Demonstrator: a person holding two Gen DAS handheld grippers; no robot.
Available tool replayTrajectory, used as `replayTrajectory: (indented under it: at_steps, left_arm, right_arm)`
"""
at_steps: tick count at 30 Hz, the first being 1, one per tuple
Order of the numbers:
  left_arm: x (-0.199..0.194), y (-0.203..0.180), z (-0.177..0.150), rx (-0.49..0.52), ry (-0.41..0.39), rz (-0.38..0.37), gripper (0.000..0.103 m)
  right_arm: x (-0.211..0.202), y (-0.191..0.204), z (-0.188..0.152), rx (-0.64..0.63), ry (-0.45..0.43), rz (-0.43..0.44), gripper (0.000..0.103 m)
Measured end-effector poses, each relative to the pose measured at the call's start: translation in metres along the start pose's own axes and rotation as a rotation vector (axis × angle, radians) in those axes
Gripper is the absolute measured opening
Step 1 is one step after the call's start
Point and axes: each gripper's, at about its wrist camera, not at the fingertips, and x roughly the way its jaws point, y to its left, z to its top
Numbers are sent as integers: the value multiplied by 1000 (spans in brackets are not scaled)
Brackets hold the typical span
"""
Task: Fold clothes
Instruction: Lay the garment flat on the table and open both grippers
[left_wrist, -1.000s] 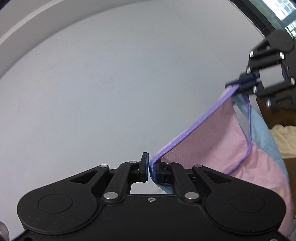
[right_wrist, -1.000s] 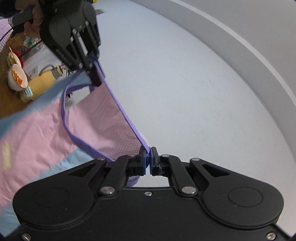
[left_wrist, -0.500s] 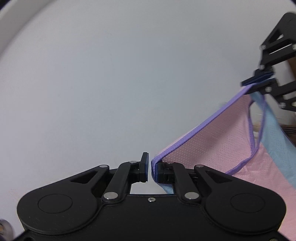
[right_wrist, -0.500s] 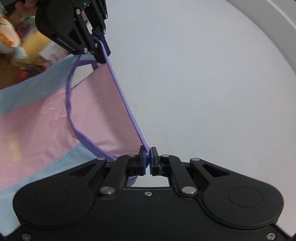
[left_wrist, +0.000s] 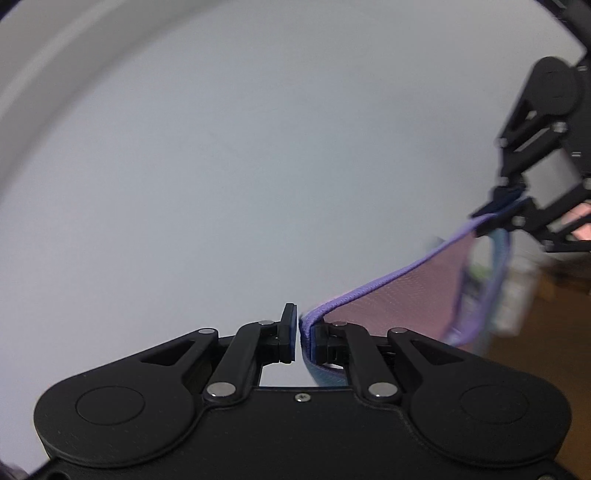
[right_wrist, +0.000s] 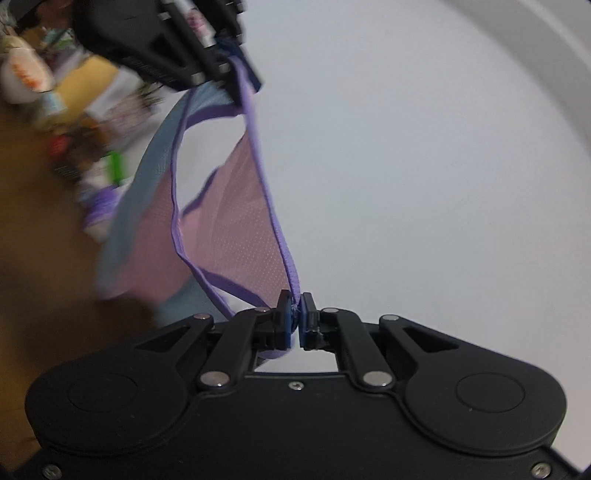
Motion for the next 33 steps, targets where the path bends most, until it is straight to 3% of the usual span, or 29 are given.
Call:
replayTrajectory:
  at_steps: [2,4,8,11,13,16,18,20,21,22,23,26,28,30,32,33]
  left_arm:
    - [-8,-53,-58,-69,124,-129,9]
    - [-16,-102,-107,-130,244,-226,9]
    - [-35,-137,-156,-262,377,-275,9]
    - [-44,-112,-156,-322,404,-253,9]
    - [-49,-97,-127,-309,408,-250,9]
    - [-39,-82,-89,-259,407,-245,11]
    - [-48,-82,-86,-228,403,-244,38]
    - [-66,-79,-88,-210,350,-234,96]
    - [-76,-74,-88,-225,317,-236,101]
    - [-86,-65,-90,-270,283,-259,102]
    - [-91,-56,-92,-323,266,-279,102]
    - [-79,-27,-89,-470,293,-266,102]
    - [-58,-19,-86,-509,313,-243,100]
    - [-27,-18,-84,-499,327,-233,89]
    - [16,-26,-87,-464,400,-246,64]
    - [32,-29,-91,-459,441,-259,61]
  right_arm:
    - [-9,40,-25,22,55,75,6]
    - [-17,103,-66,70,151,194,6]
    - [-39,156,-98,144,223,274,6]
    - [-60,159,-100,177,229,311,6]
    - [-61,163,-83,172,229,336,6]
    - [-96,143,-94,186,238,376,8]
    - [-114,130,-99,187,237,406,22]
    - [-131,127,-97,205,218,437,38]
    - [-140,124,-97,225,210,452,45]
    - [-149,118,-97,256,208,477,63]
    - [-156,112,-97,282,199,503,70]
    - [-161,92,-97,366,172,540,70]
    - [-144,81,-99,431,161,533,70]
    - [-120,76,-104,482,175,494,68]
    - [-99,78,-111,518,214,483,45]
    - [-87,79,-116,541,239,478,42]
